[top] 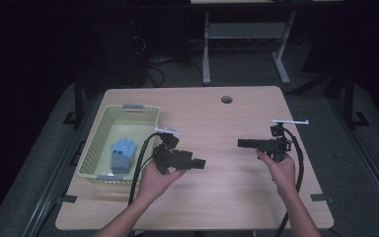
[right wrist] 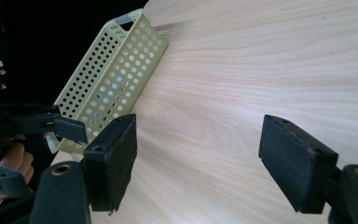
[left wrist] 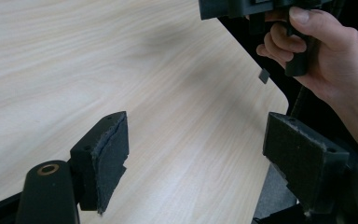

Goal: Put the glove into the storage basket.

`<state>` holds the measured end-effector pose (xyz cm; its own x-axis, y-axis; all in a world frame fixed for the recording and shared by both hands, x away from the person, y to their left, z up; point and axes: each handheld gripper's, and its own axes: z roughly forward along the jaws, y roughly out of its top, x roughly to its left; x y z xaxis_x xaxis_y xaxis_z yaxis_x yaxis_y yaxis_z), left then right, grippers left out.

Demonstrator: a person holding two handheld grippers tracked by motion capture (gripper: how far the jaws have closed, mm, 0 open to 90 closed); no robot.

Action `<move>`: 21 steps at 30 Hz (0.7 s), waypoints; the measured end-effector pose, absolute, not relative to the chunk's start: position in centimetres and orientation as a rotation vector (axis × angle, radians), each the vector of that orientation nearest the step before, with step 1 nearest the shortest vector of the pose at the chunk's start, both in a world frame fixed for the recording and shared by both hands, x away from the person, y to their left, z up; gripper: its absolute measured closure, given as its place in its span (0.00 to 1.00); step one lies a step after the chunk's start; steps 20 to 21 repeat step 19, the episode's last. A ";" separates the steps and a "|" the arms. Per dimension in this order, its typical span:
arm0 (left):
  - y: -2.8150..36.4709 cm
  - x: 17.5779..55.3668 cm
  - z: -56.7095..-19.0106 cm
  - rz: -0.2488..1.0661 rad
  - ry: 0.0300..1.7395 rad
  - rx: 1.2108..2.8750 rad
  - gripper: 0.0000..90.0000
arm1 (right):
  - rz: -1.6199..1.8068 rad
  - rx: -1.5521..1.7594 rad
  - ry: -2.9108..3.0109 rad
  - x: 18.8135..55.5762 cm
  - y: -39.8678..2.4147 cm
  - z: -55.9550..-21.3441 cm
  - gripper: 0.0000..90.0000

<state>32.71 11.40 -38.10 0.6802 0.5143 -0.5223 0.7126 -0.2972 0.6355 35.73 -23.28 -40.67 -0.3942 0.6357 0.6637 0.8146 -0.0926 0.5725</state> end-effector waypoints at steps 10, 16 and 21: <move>10.4 31.5 -39.6 -0.307 0.938 1.987 0.25 | -1.455 -1.640 -1.974 34.9 -24.1 -42.2 0.30; 10.3 31.1 -40.2 -0.309 0.939 1.986 0.25 | -1.433 -1.645 -1.973 34.6 -24.2 -43.0 0.30; 10.1 30.8 -40.7 -0.318 0.940 1.992 0.25 | -1.434 -1.644 -1.970 34.3 -24.3 -43.4 0.30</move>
